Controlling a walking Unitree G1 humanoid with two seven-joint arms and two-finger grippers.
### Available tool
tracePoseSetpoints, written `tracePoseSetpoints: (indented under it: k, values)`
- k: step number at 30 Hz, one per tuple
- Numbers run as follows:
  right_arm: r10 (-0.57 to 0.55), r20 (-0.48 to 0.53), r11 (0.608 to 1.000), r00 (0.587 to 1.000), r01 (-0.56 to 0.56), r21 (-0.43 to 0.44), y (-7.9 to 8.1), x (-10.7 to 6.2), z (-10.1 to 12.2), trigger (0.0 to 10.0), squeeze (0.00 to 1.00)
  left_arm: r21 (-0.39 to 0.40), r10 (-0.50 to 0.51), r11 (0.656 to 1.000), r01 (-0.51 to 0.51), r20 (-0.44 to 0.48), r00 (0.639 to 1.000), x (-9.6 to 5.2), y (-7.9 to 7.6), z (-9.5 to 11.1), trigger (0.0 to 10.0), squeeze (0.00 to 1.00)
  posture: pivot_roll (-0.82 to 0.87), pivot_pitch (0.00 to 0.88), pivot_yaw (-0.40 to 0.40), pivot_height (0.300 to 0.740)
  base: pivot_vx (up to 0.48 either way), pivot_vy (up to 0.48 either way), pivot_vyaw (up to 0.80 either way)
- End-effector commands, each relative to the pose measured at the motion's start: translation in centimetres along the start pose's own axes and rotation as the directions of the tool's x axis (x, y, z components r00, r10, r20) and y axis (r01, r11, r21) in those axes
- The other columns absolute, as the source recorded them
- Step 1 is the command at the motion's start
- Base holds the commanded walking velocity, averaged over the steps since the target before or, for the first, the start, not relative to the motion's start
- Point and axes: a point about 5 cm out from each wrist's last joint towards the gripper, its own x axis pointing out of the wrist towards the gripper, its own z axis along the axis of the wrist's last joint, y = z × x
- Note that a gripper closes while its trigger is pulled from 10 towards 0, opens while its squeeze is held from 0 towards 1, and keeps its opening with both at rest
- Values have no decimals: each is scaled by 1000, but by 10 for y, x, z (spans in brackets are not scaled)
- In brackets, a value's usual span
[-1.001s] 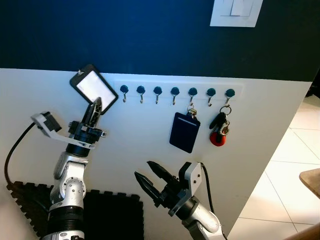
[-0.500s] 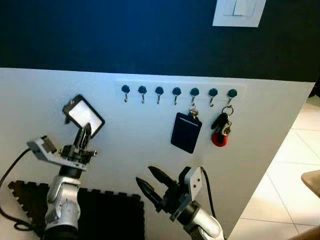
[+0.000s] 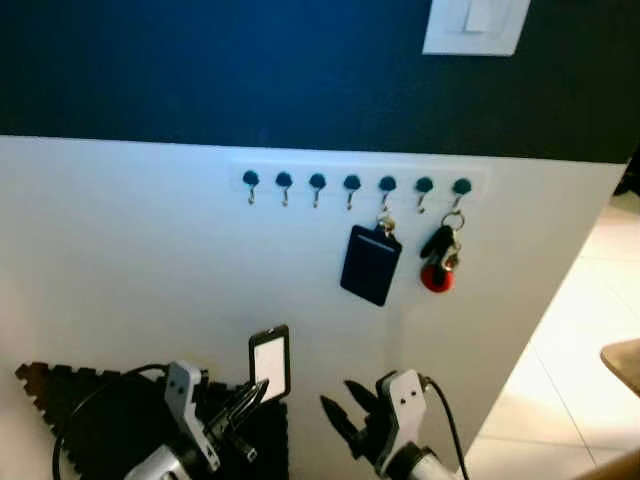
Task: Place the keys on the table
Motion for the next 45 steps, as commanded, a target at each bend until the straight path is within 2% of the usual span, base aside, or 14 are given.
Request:
tracePoseSetpoints:
  k: [1,2,3,4,5,8,9,17,22,32,36,38,41,45]
  values:
    - [-94,-94,996,991,94,-4,-10,-6,-16,10000,0,57,63,997,-59,-73,995,-6,5,-11,0,0,32,69,2,740,0,0,0]
    - [-192,-163,981,968,192,-14,-23,-14,-27,10000,0,87,113,991,-102,-125,986,-8,6,-19,0,0,28,69,4,740,0,0,0]
    - [-276,-212,961,938,277,-27,-33,-23,-37,10000,0,93,165,984,-152,-165,972,-10,8,-26,2118,0,24,67,7,740,0,0,0]
    - [-329,-239,944,914,329,-40,-40,-30,-43,10000,0,97,199,978,-183,-188,962,-12,9,-31,2118,0,24,67,7,740,0,0,0]
    - [-374,-259,927,891,369,-67,-45,-36,-49,10000,0,79,220,975,-208,-200,955,-13,9,-35,3176,0,16,67,9,740,0,0,0]
    - [-396,-282,916,874,395,-65,-47,-42,-55,10000,0,70,230,973,-220,-217,949,-14,7,-39,4235,0,16,67,9,740,0,0,0]
    - [-419,-302,904,856,424,-52,-49,-47,-61,10000,0,60,220,975,-212,-226,949,-14,3,-43,10000,0,9,65,13,740,0,0,0]
    - [-469,-409,852,783,523,25,-44,-68,-88,10000,0,35,198,980,-196,-308,931,-18,-11,-65,10000,0,0,60,35,740,0,0,0]
    - [-501,-436,838,748,545,-28,-44,-82,-97,10000,0,116,300,954,-277,-400,866,-31,-6,-79,10000,0,6,49,28,740,0,0,0]
    - [-504,-434,835,747,550,-24,-44,-84,-99,10000,0,81,258,966,-246,-384,886,-35,-11,-82,10000,0,2,41,28,740,0,0,0]
    - [-443,-378,875,813,484,14,-35,-76,-94,10000,0,0,198,978,-210,-333,922,-30,-16,-78,10000,0,4,36,27,740,0,0,0]
    - [-362,-323,914,875,401,60,-27,-67,-88,10000,0,-78,114,987,-141,-276,954,-24,-23,-73,10000,0,5,34,27,740,0,0,0]
    - [-291,-274,938,916,330,106,-22,-62,-82,10000,0,-140,7,989,-40,-231,973,-19,-31,-69,10000,0,5,33,26,740,0,0,0]
    - [-138,-126,937,982,170,305,-17,-51,-65,10000,0,-353,-206,923,151,-123,971,-9,-45,-57,10000,0,2,33,26,740,0,0,0]
